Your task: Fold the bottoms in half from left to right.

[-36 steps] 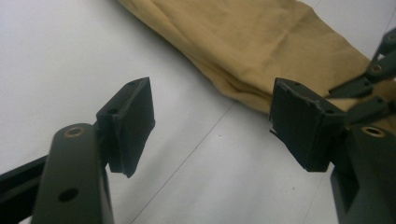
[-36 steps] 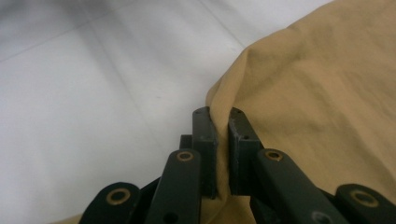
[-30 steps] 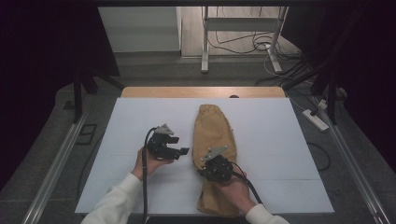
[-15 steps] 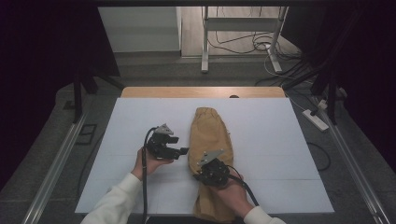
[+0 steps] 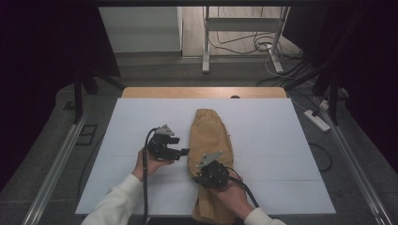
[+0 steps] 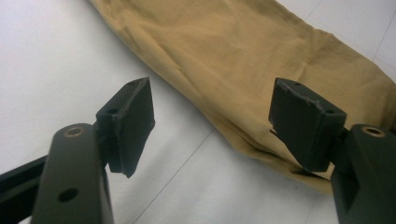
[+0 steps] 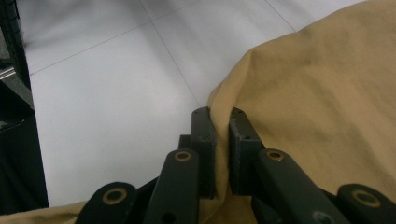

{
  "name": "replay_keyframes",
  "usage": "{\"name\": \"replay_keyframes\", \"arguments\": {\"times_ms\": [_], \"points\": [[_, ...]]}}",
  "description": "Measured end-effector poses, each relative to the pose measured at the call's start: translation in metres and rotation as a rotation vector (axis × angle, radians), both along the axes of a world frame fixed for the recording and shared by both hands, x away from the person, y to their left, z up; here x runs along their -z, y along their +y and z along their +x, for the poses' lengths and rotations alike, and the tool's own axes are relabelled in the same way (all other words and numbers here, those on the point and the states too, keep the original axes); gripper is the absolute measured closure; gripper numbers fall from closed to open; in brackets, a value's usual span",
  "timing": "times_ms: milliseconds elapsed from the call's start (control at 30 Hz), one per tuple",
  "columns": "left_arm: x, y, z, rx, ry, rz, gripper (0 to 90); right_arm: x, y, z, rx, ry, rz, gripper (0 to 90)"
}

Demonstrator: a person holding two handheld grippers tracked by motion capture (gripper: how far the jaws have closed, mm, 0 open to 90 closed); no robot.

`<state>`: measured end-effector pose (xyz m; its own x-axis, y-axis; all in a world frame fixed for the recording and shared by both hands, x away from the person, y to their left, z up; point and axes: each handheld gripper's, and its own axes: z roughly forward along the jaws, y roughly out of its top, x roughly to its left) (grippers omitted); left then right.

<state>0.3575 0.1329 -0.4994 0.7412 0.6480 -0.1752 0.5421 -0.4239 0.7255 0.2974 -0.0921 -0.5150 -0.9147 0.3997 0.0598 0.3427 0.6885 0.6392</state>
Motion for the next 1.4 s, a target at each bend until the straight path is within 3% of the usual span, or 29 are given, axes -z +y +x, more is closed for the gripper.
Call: {"name": "replay_keyframes", "arguments": {"times_ms": [200, 367, 500, 600, 833, 1400], "points": [[0.000, 0.000, 0.000, 0.004, -0.003, -0.001, 30.4, 0.000, 0.000, 0.000, 0.001, -0.001, -0.001, 80.6], [-0.001, 0.000, 0.000, 0.000, -0.007, -0.002, 30.3, -0.006, -0.003, -0.002, 0.012, -0.028, 0.055, 58.2], [-0.001, 0.002, 0.000, -0.003, -0.006, -0.003, 30.3, -0.018, -0.013, 0.000, 0.057, -0.045, 0.131, 47.8], [-0.001, 0.002, 0.000, -0.003, -0.004, -0.002, 30.3, -0.024, -0.022, 0.004, 0.081, -0.047, 0.152, 45.4], [-0.001, 0.001, 0.000, -0.001, -0.004, 0.001, 29.9, -0.025, -0.034, 0.014, 0.122, -0.054, 0.146, 40.1], [0.000, 0.000, -0.001, 0.003, -0.005, 0.000, 29.7, -0.023, -0.052, 0.027, 0.179, -0.046, 0.160, 38.7]]}}
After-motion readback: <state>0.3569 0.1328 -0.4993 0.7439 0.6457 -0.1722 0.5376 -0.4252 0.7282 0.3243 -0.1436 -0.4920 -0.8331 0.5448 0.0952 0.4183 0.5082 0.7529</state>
